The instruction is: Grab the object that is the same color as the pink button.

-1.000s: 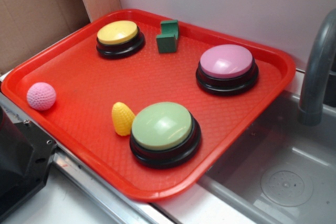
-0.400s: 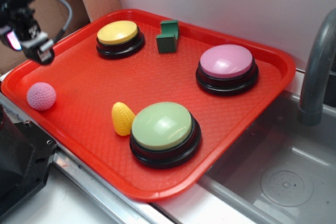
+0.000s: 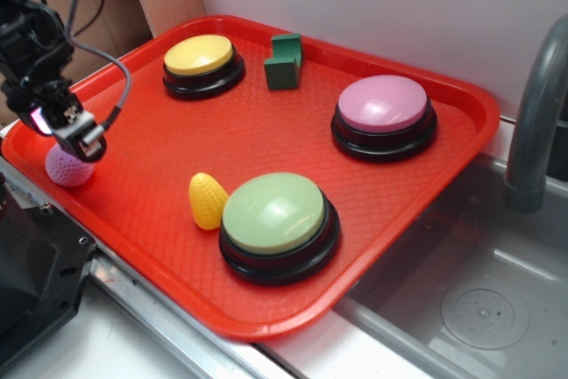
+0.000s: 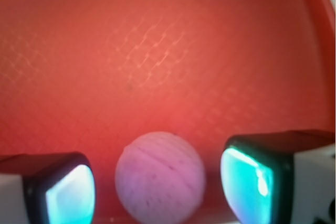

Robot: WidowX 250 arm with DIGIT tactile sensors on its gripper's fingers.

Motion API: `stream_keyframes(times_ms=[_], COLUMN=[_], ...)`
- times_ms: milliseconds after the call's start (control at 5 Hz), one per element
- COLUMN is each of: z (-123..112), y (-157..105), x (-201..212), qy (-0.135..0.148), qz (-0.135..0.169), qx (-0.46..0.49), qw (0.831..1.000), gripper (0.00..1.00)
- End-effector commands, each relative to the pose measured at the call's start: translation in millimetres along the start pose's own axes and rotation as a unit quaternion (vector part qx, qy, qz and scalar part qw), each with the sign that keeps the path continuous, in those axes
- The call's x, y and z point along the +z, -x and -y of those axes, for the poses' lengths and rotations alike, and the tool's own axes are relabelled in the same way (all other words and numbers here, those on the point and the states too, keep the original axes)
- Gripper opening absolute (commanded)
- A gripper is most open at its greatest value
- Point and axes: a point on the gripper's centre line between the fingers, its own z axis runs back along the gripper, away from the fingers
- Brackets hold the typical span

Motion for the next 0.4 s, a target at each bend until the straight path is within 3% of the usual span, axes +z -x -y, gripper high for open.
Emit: stream_keyframes(times_ms=[0, 200], z=[-2.4, 5.9], y=[4.5, -2.7], x=[-23.1, -6.2], qy=[-0.054, -0.047], qz=[-0.064, -0.051], qx=[-0.008, -0.027], qw=[0.996, 0.997], gripper=[0.00, 0.00])
